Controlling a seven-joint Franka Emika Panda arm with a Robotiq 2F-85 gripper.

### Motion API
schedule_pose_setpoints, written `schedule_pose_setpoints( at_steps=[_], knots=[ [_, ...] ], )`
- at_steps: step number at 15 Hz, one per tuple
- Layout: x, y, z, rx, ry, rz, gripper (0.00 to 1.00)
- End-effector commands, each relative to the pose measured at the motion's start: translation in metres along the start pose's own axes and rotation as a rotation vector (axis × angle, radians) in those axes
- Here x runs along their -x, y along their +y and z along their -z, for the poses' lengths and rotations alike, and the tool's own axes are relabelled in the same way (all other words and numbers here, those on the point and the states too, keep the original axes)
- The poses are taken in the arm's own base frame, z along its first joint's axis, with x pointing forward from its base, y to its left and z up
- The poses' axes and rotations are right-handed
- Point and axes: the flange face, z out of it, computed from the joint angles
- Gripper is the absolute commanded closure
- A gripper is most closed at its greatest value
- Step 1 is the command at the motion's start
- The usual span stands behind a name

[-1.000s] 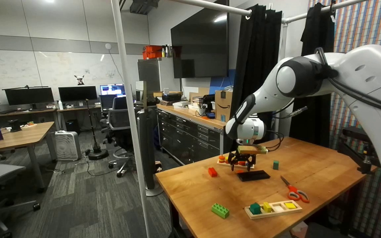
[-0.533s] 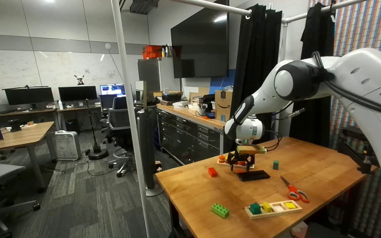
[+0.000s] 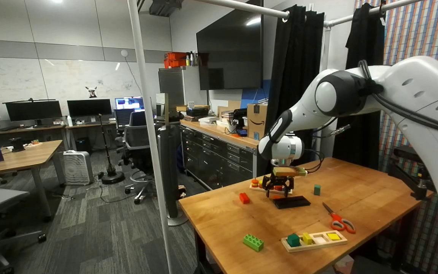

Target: Put the orange rings on the wooden board

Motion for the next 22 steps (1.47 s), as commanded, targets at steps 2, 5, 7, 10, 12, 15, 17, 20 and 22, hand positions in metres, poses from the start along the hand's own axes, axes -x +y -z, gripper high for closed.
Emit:
schedule_pose_setpoints(
  at_steps=[2, 5, 7, 10, 12, 15, 17, 20, 22],
  knots=[
    [-0.005, 0.002, 0.003, 0.028, -0.037, 0.005, 0.0],
    [-0.005, 0.002, 0.002, 0.036, -0.041, 0.012, 0.0],
    [-0.005, 0.001, 0.002, 0.043, -0.041, 0.02, 0.0],
    [-0.005, 0.001, 0.001, 0.049, -0.041, 0.028, 0.32],
    [-0.006, 0.002, 0.002, 0.057, -0.039, 0.032, 0.49],
    [-0.007, 0.003, 0.004, 0.065, -0.036, 0.033, 0.71],
    [-0.008, 0.002, 0.006, 0.073, -0.037, 0.037, 0.82],
    [-0.006, -0.004, 0.01, 0.101, -0.032, 0.047, 0.82],
    [-0.004, -0.012, 0.019, 0.117, -0.017, 0.061, 0.82]
  ],
)
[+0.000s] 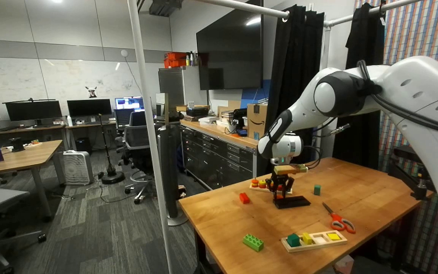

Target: Put the orange rings on the wooden board

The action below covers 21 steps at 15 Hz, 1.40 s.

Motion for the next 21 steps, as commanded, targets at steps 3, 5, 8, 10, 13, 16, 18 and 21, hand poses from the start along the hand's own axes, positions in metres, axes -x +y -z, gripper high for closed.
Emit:
schedule_pose_setpoints(
  at_steps=[3, 5, 8, 10, 13, 16, 18, 21],
  knots=[
    [0.0, -0.026, 0.03, 0.067, 0.048, 0.037, 0.82],
    [0.0, -0.038, 0.042, 0.077, 0.073, 0.059, 0.82],
    [-0.002, -0.051, 0.062, 0.089, 0.122, 0.081, 0.82],
    [-0.005, -0.056, 0.073, 0.094, 0.157, 0.088, 0.82],
    [-0.01, -0.057, 0.082, 0.096, 0.203, 0.093, 0.82],
    [-0.017, -0.054, 0.08, 0.087, 0.245, 0.096, 0.82],
    [-0.022, -0.053, 0.077, 0.082, 0.265, 0.097, 0.82],
    [-0.027, -0.052, 0.074, 0.08, 0.279, 0.094, 0.82]
  ],
)
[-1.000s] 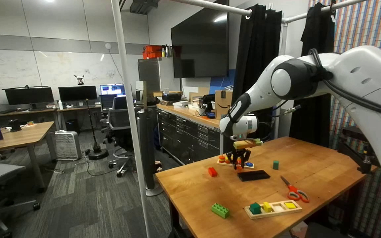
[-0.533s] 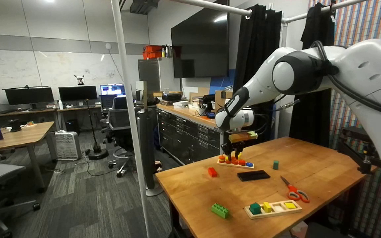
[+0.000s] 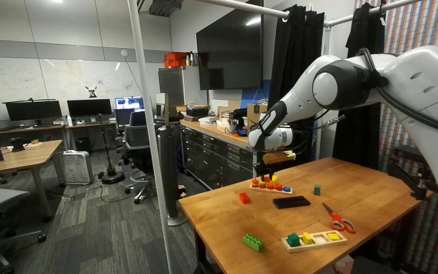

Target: Put the orange rings on the wooden board

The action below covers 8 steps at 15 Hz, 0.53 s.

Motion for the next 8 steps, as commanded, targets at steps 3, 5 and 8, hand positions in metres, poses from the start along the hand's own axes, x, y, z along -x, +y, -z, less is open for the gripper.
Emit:
schedule_pose_setpoints(
  at_steps=[3, 5, 8],
  knots=[
    [-0.017, 0.003, -0.005, 0.007, 0.037, -0.005, 0.82],
    [-0.023, 0.002, -0.008, 0.01, 0.038, -0.005, 0.82],
    [-0.032, 0.001, -0.01, 0.011, 0.046, -0.004, 0.82]
  ],
)
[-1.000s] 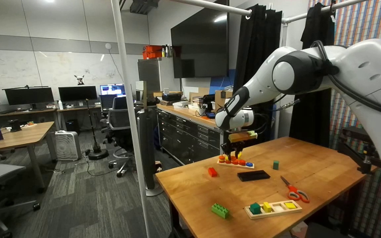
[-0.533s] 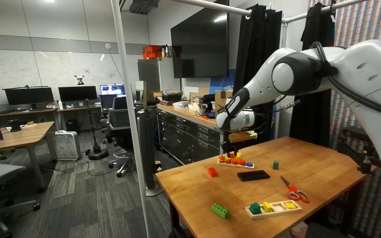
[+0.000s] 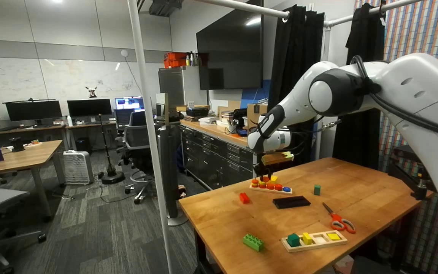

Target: Put the orange rings on the wooden board

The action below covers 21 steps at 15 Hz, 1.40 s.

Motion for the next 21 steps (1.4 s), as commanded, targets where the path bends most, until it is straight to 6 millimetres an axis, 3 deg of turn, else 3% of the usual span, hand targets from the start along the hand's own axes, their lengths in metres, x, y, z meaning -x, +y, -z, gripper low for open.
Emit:
schedule_pose_setpoints(
  at_steps=[1, 10, 21],
  knots=[
    [-0.02, -0.001, -0.001, 0.003, 0.024, -0.006, 0.82],
    [-0.04, 0.004, -0.01, 0.013, 0.025, -0.015, 0.82],
    [-0.048, 0.007, -0.019, -0.028, -0.048, -0.03, 0.82]
  ],
)
